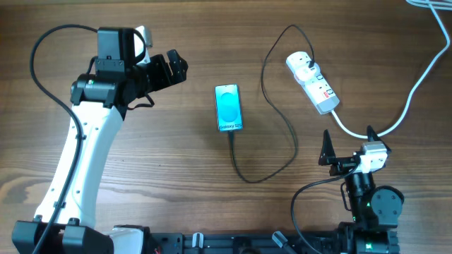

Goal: Plug charger to phone and switch on socket

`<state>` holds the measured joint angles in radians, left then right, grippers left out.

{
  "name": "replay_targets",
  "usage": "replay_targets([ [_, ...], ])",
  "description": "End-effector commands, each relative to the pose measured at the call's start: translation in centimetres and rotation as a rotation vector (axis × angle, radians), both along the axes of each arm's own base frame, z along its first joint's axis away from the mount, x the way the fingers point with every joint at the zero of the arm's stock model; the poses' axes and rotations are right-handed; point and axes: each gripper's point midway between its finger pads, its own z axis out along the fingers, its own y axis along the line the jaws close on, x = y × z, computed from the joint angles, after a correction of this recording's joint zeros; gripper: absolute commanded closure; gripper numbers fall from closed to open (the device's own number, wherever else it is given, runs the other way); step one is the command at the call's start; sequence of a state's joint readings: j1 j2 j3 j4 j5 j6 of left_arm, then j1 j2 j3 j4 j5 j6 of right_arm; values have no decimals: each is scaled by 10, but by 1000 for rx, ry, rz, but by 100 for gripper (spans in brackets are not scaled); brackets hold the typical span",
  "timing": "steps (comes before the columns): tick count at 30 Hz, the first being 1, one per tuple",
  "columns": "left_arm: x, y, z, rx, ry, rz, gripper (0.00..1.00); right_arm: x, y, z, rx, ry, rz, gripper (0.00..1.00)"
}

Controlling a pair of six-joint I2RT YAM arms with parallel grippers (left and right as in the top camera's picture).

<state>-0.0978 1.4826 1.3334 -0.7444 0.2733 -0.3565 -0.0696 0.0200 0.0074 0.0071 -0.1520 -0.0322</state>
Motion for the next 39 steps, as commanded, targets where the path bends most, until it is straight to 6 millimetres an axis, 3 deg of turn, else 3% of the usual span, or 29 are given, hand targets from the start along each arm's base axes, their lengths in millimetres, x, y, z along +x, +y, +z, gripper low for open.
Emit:
replay_targets([
  [1, 1, 2, 0, 8, -3, 5, 0, -1, -1, 3, -21, -17, -8, 0],
  [7, 1, 2, 2, 8, -8, 5, 0, -1, -1, 3, -21, -17, -8, 0],
  [19, -27, 8, 70, 18, -197, 8, 0, -1, -1, 3, -21, -17, -8, 0],
  [24, -79, 29, 69, 90, -122, 67, 0, -1, -1, 3, -21, -17, -8, 0],
  [27, -90, 30, 72, 93, -193, 57, 0, -1, -1, 3, -21, -17, -9, 0],
  [34, -121, 32, 56, 171, -511, -32, 0, -1, -1, 3, -21, -17, -8, 0],
  [39, -150, 45, 32, 242, -577, -35, 0, -1, -1, 3, -21, -17, -9, 0],
])
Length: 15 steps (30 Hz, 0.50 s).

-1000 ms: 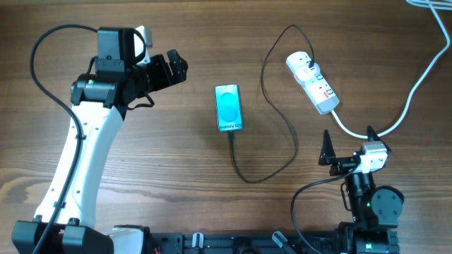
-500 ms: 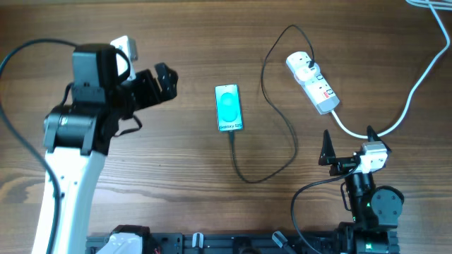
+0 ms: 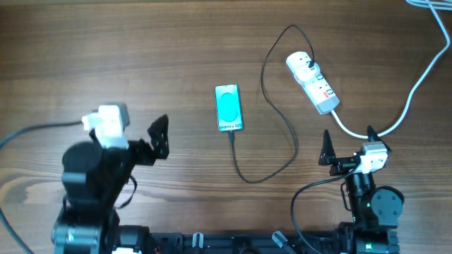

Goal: Plug charger to phone and switch on socket

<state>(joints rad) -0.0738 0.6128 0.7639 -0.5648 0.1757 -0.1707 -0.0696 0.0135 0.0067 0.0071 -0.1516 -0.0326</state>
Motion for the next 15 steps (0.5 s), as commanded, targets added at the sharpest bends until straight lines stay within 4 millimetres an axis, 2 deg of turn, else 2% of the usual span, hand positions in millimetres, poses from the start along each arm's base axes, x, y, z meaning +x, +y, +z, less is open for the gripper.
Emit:
replay_targets([
  [1, -20, 10, -26, 108, -51, -11, 0, 0, -1, 2, -20, -11, -8, 0],
  [5, -29, 19, -52, 126, -112, 24, 0, 0, -1, 2, -20, -11, -8, 0],
  [15, -27, 32, -77, 123, -285, 97, 0, 0, -1, 2, -20, -11, -8, 1],
])
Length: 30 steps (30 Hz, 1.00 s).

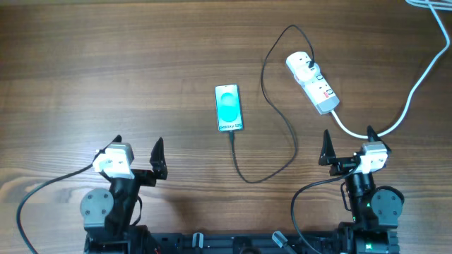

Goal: Plug charger to phone and switch on socket

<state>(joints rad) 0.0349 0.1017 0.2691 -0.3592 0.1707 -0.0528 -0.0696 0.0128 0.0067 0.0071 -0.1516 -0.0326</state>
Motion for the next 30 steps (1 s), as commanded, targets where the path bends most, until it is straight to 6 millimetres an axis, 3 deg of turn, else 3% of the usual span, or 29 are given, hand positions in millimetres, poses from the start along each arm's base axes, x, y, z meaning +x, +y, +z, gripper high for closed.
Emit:
replay_targets([
  [1, 3, 4, -10, -3, -55, 22, 0, 0, -1, 2, -20, -11, -8, 1],
  [9, 13, 10, -19, -34, -128, 58, 0, 0, -1, 2, -20, -11, -8, 0],
  [16, 18, 24, -28, -98, -145, 152, 0, 0, -1, 2, -20, -10, -8, 0],
  [19, 17, 40, -34, -138, -124, 248, 0, 0, -1, 2, -20, -11, -8, 0],
  [22, 17, 40, -35, -102, -121, 243, 0, 0, -1, 2, -20, -11, -8, 0],
  [25, 17, 28, -37, 85, -119, 149, 0, 0, -1, 2, -20, -11, -8, 0],
  [30, 17, 28, -37, 101, -120, 149, 0, 0, -1, 2, -20, -11, -8, 0],
])
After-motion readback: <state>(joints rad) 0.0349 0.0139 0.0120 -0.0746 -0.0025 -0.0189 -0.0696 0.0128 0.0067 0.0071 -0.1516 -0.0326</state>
